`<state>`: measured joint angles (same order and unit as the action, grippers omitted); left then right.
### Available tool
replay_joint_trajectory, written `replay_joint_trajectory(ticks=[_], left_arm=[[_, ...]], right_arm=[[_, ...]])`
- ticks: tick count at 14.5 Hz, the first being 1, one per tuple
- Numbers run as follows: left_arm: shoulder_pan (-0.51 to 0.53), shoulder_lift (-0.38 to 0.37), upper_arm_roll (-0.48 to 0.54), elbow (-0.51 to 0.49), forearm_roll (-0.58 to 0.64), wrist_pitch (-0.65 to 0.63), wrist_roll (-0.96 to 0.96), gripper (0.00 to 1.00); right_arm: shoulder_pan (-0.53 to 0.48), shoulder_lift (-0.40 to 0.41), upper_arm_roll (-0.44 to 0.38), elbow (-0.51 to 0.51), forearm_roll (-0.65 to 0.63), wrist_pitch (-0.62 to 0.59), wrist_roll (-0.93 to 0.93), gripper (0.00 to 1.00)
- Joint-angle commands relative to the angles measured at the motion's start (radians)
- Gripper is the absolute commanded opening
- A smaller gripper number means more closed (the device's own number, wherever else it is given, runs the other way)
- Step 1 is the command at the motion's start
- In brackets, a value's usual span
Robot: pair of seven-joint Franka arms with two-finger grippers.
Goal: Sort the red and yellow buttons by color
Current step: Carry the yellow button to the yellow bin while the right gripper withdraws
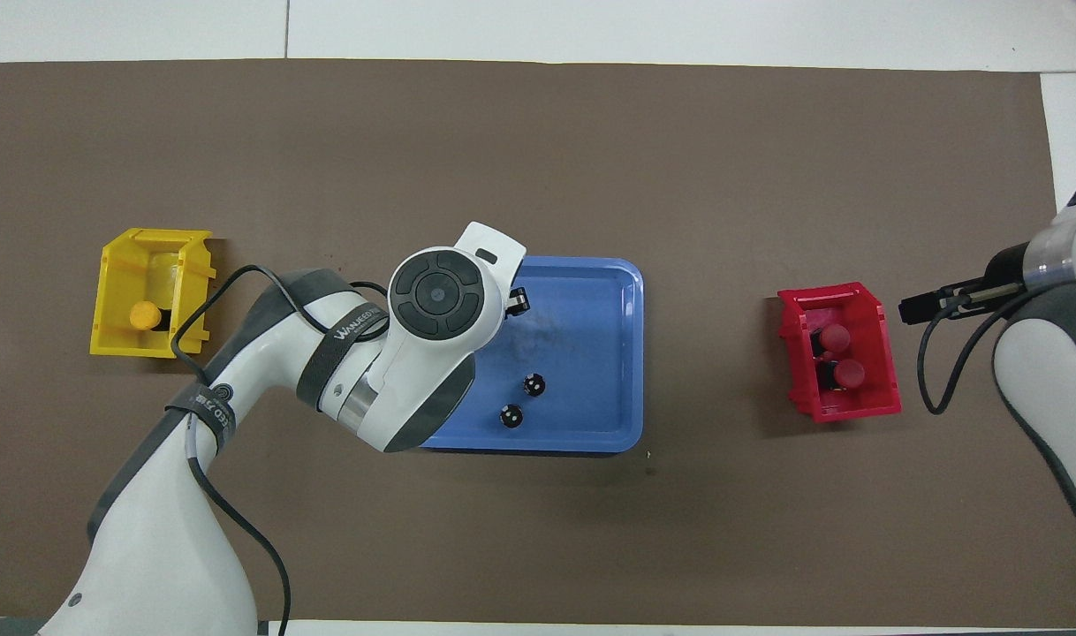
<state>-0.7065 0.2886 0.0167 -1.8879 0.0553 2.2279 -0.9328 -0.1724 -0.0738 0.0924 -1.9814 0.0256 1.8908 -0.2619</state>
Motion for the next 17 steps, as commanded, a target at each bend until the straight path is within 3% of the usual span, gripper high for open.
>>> replay_joint_trajectory(ticks=[1, 3, 6, 8, 10, 12, 14, 17], left_arm=[[0.007, 0.003, -0.004, 0.006, 0.023, 0.022, -0.009, 0.56], [0.007, 0.004, -0.004, 0.004, 0.02, 0.035, -0.018, 0.02], [0.025, 0.012, -0.001, 0.036, 0.018, 0.003, -0.012, 0.01], [0.079, -0.005, -0.001, 0.132, 0.023, -0.138, 0.009, 0.01], [0.139, -0.028, 0.0, 0.255, 0.015, -0.343, 0.182, 0.01], [0.25, -0.061, 0.003, 0.292, 0.015, -0.465, 0.434, 0.01], [0.387, -0.072, 0.003, 0.285, 0.014, -0.467, 0.649, 0.01], [0.562, -0.072, 0.003, 0.254, -0.002, -0.4, 0.873, 0.01]], right_arm=[[0.02, 0.02, 0.012, 0.203, 0.002, -0.195, 0.067, 1.0], [0.011, 0.022, 0.01, 0.284, -0.013, -0.28, 0.066, 1.0], [0.008, 0.015, 0.006, 0.352, -0.053, -0.407, 0.066, 1.0], [0.007, 0.019, 0.004, 0.366, -0.059, -0.443, 0.081, 1.0], [-0.002, 0.025, 0.001, 0.378, -0.05, -0.434, 0.108, 1.0], [0.089, 0.037, -0.052, 0.398, -0.09, -0.417, 0.118, 1.0], [0.138, 0.035, -0.129, 0.392, -0.081, -0.389, 0.156, 1.0], [0.139, 0.035, -0.126, 0.383, -0.079, -0.383, 0.161, 1.0]])
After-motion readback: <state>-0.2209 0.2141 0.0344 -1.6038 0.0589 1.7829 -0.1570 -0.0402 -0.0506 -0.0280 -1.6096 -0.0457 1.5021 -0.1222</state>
